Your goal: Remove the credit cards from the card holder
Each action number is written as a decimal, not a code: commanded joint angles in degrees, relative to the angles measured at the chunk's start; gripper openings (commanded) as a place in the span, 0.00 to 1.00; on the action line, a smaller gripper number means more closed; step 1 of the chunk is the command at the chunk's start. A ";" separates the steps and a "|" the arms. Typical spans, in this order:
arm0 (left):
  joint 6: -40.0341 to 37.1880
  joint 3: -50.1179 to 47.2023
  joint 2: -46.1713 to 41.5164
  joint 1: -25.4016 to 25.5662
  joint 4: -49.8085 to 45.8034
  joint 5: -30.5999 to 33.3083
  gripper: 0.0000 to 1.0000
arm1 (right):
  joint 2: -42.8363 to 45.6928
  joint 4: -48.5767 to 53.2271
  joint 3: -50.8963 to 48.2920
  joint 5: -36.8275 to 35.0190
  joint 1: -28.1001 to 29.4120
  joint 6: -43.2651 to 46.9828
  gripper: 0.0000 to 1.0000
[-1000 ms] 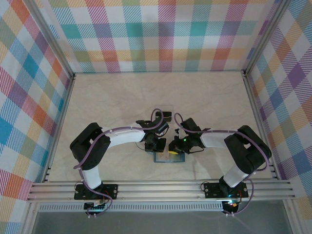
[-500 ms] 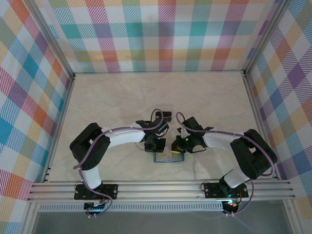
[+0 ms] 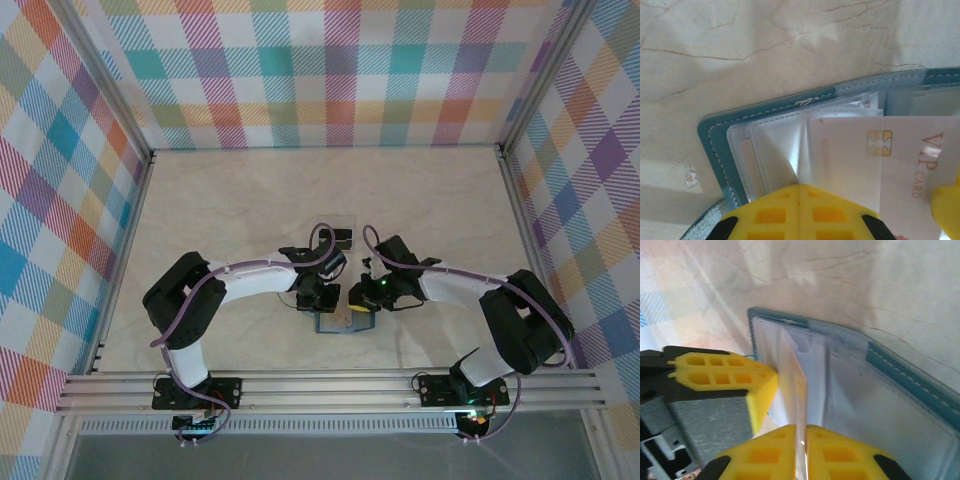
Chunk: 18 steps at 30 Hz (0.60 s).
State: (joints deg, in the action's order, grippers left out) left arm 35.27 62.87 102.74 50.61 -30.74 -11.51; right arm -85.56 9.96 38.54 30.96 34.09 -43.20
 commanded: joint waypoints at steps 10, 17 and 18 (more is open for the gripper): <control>-0.85 -2.40 2.82 0.59 -3.45 1.55 0.05 | -2.19 -2.01 -0.10 1.94 -0.34 -0.48 0.16; -0.66 -2.60 1.96 0.54 -3.29 1.71 0.06 | -1.08 1.85 0.68 -1.58 -0.29 0.42 0.08; -0.71 -2.73 1.81 0.54 -3.30 1.66 0.06 | -0.70 3.89 1.08 -3.01 -0.34 0.89 0.07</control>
State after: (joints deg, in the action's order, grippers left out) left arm 35.09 62.81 102.74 50.61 -30.63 -11.51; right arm -87.35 9.37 38.63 31.20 34.09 -43.03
